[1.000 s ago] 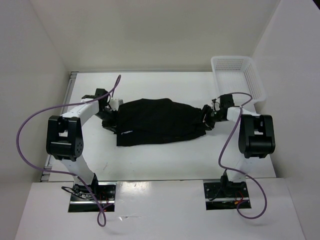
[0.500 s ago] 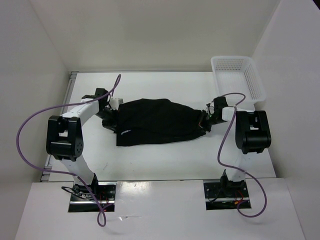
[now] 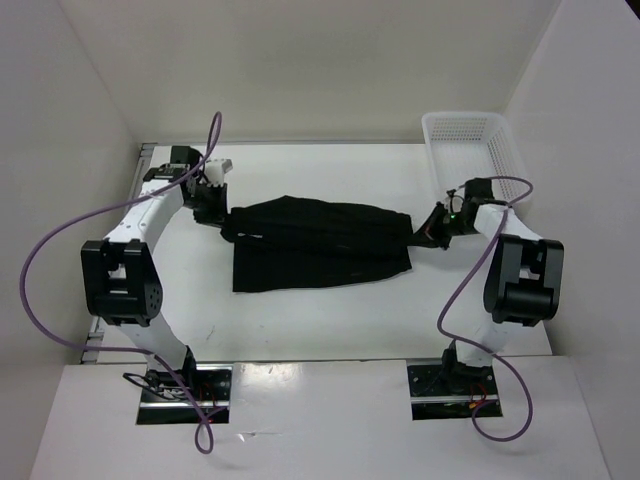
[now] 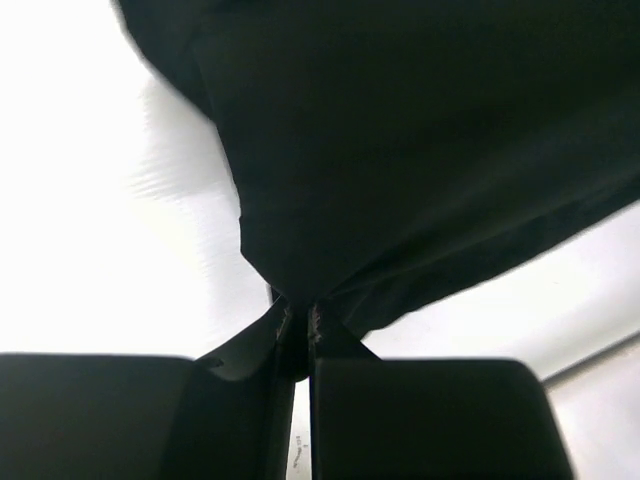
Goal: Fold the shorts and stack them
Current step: Fold the shorts
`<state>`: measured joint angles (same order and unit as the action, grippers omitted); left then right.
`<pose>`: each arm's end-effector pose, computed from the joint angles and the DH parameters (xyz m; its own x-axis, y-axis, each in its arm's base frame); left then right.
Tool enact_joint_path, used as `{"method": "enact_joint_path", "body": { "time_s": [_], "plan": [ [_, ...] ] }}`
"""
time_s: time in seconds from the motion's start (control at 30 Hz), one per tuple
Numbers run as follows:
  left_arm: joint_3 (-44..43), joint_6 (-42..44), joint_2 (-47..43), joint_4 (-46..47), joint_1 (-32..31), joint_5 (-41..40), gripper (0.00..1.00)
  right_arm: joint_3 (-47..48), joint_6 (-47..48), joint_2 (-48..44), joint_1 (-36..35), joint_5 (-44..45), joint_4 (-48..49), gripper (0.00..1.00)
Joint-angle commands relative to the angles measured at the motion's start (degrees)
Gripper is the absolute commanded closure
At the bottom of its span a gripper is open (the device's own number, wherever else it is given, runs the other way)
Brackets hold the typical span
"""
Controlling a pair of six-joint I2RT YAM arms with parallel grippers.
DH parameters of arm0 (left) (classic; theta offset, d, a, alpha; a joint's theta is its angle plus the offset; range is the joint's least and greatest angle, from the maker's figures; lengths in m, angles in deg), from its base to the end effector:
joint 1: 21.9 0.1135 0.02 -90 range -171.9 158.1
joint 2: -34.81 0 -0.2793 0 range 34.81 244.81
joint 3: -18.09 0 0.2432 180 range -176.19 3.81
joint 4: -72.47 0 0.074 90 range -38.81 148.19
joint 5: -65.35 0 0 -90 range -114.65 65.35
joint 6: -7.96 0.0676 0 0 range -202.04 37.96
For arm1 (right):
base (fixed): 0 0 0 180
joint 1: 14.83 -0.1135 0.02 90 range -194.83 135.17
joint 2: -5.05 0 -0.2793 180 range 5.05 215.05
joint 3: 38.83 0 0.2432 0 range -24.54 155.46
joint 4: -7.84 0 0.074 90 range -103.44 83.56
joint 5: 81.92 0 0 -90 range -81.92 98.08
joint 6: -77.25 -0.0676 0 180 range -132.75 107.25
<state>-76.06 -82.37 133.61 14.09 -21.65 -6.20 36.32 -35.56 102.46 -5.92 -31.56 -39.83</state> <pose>0.3679 -0.0198 0.2467 -0.8920 -0.0094 -0.4519 0.1343 0.9492 -0.2847 0.3271 -0.0076 0.1799 -0.8930 0.4422 -0.0840 0.2703 0.6761 0.6854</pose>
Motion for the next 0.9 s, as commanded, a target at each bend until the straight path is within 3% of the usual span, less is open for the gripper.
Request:
{"method": "enact_joint_path", "body": {
  "time_s": [0.0, 0.2, 0.33, 0.47, 0.7, 0.87],
  "plan": [
    [-2.83, 0.34, -3.00, -2.74, 0.10, 0.87, 0.89, 0.76, 2.59, -3.45, 2.08, 2.64, -5.81, 1.00],
    [9.36, 0.34, -1.77, -5.21, -6.48, 2.37, 0.83, -4.34, 3.12, -2.92, 2.61, 3.78, -5.02, 1.00],
    [12.63, 0.34, -1.25, -3.19, -6.49, 2.90, 0.83, -4.96, 3.74, -2.40, 2.61, 6.41, -5.02, 1.00],
    [13.78, 0.34, -1.25, -4.24, -6.49, 3.60, 0.82, -4.96, 4.26, -2.40, 2.61, 8.87, -5.64, 1.00],
    [15.98, 0.34, -1.86, -10.57, -7.11, 5.44, 0.63, -4.44, 5.31, -1.87, 2.61, 7.74, -6.25, 1.00],
    [8.53, 0.34, 0.85, -10.57, 0.43, 13.52, 0.55, -4.43, 5.84, -1.87, 2.61, 7.21, -6.25, 0.97]
  ]
}}
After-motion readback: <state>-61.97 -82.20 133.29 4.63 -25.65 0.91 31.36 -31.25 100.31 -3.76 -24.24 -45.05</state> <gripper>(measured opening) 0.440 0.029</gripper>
